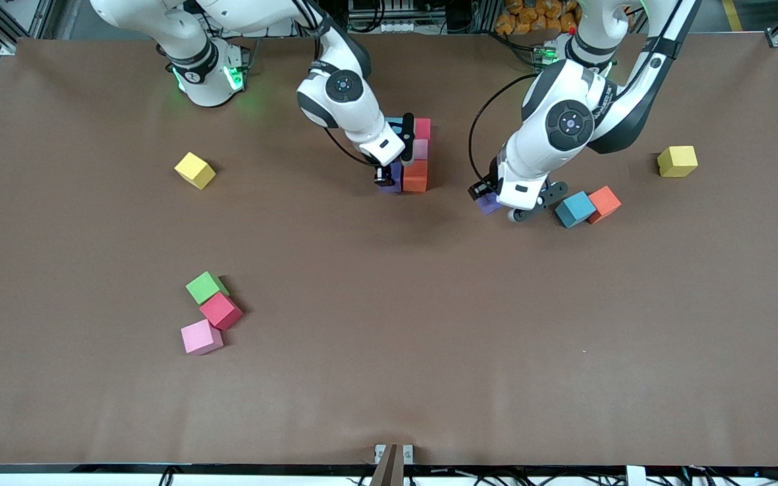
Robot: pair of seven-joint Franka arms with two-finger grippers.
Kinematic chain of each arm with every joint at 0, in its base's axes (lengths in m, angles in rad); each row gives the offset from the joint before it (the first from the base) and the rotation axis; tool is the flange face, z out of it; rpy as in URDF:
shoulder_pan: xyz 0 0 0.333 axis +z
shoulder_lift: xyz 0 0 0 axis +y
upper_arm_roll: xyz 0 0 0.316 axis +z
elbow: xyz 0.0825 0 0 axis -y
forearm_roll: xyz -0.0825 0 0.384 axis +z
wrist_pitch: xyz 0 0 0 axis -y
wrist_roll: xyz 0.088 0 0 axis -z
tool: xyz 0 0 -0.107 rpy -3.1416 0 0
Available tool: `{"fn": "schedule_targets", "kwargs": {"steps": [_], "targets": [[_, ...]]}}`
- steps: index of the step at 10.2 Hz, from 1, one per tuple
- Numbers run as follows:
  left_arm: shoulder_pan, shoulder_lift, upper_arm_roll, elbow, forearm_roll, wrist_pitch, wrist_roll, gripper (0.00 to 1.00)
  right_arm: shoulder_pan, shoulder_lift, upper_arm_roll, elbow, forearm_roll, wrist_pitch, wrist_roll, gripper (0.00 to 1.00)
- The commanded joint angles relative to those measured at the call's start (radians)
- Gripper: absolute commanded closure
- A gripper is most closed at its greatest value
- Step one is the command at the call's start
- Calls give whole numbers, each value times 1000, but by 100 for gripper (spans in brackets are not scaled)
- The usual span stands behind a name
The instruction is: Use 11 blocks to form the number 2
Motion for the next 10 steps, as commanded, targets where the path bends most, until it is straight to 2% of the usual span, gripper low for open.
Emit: {"fn": "schedule_targets", "kwargs": {"steps": [1, 4, 7, 10], "targets": [[13, -21, -12, -6, -21, -24, -12, 100, -1, 7, 6, -13, -21, 7, 27, 0], [13, -20, -12, -6, -21, -24, -13, 100, -16, -15, 7, -13, -18, -2, 32, 0], [9, -20, -13, -4, -22, -24, -57, 100, -48, -98, 16, -10, -10, -137, 26, 0], [-6, -17, -16, -1, -59, -24, -136, 100, -70, -134, 24, -7, -4, -206, 23, 0]]}}
